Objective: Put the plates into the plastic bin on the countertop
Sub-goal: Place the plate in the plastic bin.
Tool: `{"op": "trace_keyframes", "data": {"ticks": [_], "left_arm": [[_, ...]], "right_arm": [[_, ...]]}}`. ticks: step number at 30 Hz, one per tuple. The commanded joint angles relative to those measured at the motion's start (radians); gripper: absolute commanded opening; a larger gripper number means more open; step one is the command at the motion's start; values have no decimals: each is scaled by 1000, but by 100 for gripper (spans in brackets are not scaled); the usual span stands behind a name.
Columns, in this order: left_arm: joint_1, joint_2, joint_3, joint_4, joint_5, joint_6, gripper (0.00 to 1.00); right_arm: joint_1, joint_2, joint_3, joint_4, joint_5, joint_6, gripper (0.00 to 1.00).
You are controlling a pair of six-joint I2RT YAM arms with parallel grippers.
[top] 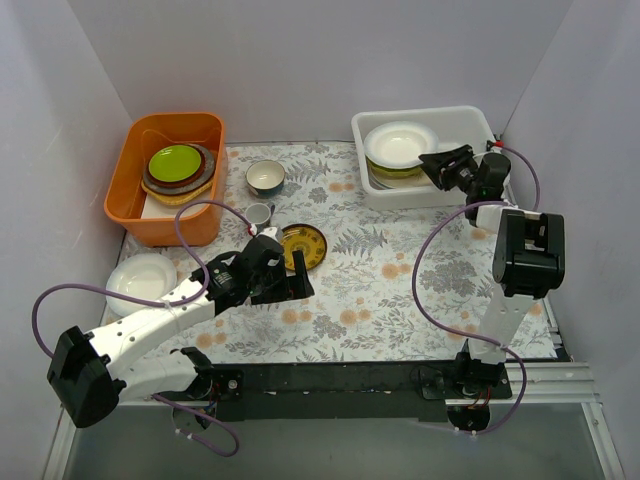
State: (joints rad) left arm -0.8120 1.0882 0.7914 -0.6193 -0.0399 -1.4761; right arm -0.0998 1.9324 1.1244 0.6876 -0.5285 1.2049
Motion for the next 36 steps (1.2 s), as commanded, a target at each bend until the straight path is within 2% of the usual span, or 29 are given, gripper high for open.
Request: {"op": "trace_keyframes", "data": {"ticks": [1, 13, 25, 36], "left_arm": [[-4, -28, -4, 7, 8, -6, 98], [-4, -63, -4, 1, 9, -15, 98], [-4, -114, 5, -31, 0, -23, 98], [-4, -102, 14, -65, -12, -9, 98]], "right_arm": [[-14, -46, -61, 18, -22, -19, 51], [-67, -239, -189, -60, 21, -96, 60], [-86, -467, -199, -152, -60, -240, 61], [-11, -746, -219, -416, -64, -488, 62]]}}
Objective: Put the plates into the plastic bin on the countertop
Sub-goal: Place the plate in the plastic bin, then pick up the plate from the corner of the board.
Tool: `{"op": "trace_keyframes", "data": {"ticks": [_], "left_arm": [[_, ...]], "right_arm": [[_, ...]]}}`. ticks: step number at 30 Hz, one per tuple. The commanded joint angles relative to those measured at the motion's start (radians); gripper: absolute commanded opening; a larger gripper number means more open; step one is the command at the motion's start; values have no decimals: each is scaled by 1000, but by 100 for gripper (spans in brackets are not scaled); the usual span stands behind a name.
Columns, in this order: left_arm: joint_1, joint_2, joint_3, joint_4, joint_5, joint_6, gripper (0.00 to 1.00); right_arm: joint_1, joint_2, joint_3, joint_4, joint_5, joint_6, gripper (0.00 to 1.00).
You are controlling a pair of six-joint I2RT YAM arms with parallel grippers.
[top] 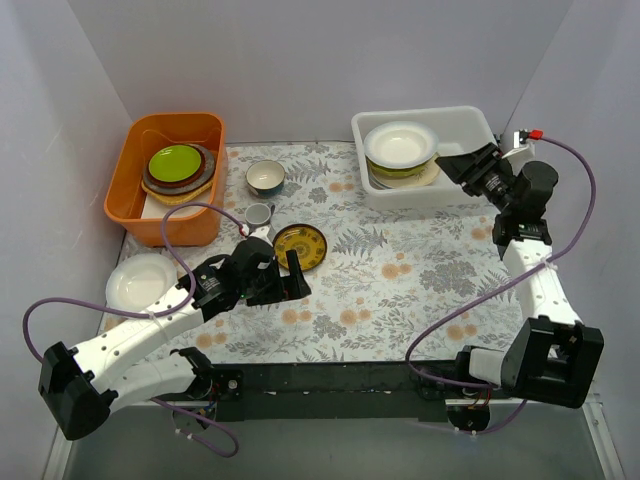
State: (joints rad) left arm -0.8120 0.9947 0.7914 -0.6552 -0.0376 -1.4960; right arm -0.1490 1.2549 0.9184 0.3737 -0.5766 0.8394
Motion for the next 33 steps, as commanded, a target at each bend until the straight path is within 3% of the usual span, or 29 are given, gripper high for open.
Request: {"op": "trace_keyframes", "data": {"ticks": [1, 11, 21, 25, 29, 33], "left_arm": [[-4, -8, 15, -34, -18, 11, 98], [-4, -31, 74, -164, -151, -42, 98], [26, -76, 85, -296, -257, -107, 98], [118, -87, 86, -356, -255, -87, 98], [307, -50, 83, -425, -252, -35, 98], [376, -15, 100, -480, -312, -47, 98]], "right_arm": [[49, -83, -15, -140, -14, -150, 62], [304, -167, -19, -423, 20, -238, 65], [629, -130, -96, -406, 145, -198, 70], [706, -127, -162, -334, 169, -140, 70], [740, -117, -205, -326, 173, -137, 70], [750, -124, -237, -323, 179, -138, 70]]}}
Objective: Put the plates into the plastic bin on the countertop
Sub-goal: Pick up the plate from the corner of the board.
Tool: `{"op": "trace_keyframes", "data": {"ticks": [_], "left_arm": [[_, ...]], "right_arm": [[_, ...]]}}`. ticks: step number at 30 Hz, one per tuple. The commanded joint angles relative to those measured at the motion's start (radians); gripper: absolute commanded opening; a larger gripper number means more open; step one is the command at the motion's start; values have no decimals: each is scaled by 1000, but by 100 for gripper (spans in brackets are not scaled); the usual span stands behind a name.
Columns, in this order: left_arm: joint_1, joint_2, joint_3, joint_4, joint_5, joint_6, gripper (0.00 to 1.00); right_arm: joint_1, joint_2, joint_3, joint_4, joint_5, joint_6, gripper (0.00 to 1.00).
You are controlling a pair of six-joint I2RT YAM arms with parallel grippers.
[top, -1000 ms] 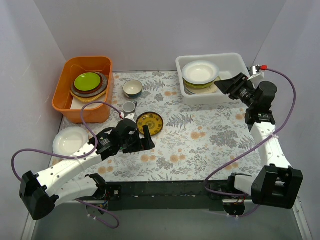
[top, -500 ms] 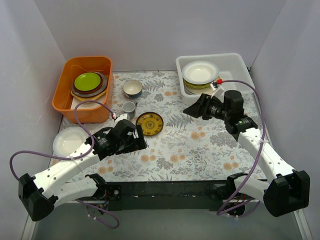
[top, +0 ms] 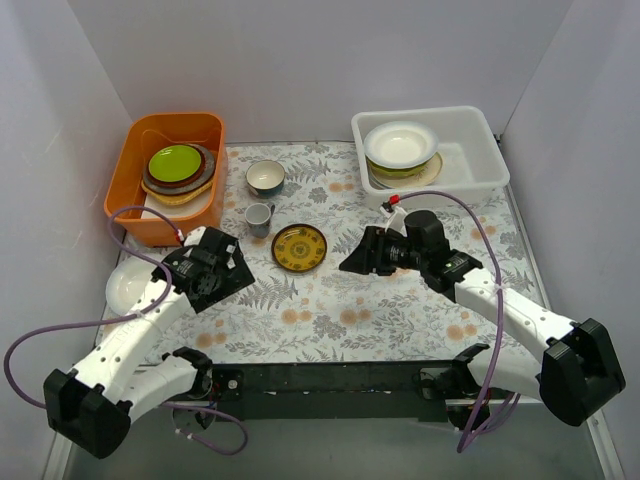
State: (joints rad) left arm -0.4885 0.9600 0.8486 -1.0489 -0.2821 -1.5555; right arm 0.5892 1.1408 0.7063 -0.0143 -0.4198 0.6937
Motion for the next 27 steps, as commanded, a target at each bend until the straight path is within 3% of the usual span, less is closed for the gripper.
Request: {"op": "trace_keyframes", "data": {"ticks": [1, 7, 13, 23, 27], "left_arm": [[60, 26, 50, -88, -75, 11, 98], [94, 147, 147, -166, -185, -23, 98], [102, 253, 201, -171, -244, 52, 98], [113, 195, 190, 34, -255, 244, 98], [113, 189, 199, 82, -367, 368, 98]], "right_arm": [[14, -12, -33, 68, 21, 7, 70], [14, -18, -93, 86, 12, 12, 70], [14, -21, -145, 126, 1, 27, 70], [14, 0, -172, 181, -30, 33, 70], [14, 10, -183, 204, -42, 38, 70]]}}
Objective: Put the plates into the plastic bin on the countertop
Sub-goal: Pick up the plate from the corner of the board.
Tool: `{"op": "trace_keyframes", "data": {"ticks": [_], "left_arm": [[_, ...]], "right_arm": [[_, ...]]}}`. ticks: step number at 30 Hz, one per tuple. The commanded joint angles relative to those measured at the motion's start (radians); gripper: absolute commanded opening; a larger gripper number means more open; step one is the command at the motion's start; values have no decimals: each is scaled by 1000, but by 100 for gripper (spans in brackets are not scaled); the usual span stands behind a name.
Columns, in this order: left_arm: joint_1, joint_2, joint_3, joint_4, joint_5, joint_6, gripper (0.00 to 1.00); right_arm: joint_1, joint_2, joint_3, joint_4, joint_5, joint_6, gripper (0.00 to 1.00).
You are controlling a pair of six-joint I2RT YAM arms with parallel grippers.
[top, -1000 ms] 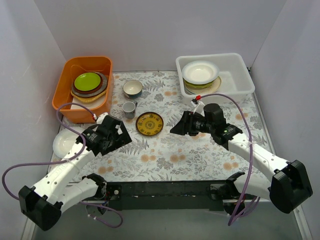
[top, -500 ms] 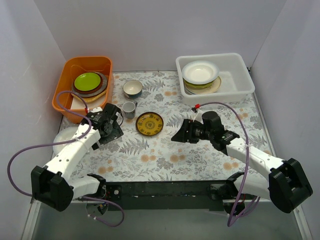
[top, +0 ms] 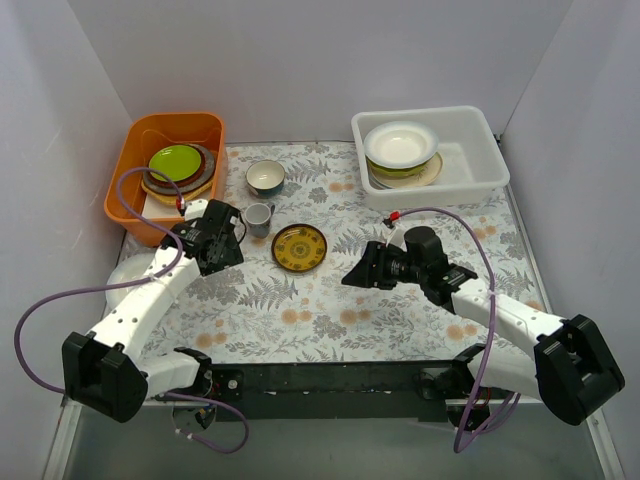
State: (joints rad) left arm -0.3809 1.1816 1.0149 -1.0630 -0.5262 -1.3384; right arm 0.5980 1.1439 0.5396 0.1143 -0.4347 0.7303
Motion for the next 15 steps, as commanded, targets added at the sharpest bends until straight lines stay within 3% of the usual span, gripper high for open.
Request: {"op": "trace_keyframes", "data": {"ticks": [1, 5, 15], "left_arm": [[4, -40, 27, 113, -132, 177, 98], [13, -79, -16, 224, -147, 287, 98], [19, -71, -78, 333, -147, 363, 98]], "right_arm": [[5, 8, -20, 84, -29, 3, 70], [6, 17, -39, 122, -38, 18, 70], [5, 39, -53, 157, -64, 26, 70]]}}
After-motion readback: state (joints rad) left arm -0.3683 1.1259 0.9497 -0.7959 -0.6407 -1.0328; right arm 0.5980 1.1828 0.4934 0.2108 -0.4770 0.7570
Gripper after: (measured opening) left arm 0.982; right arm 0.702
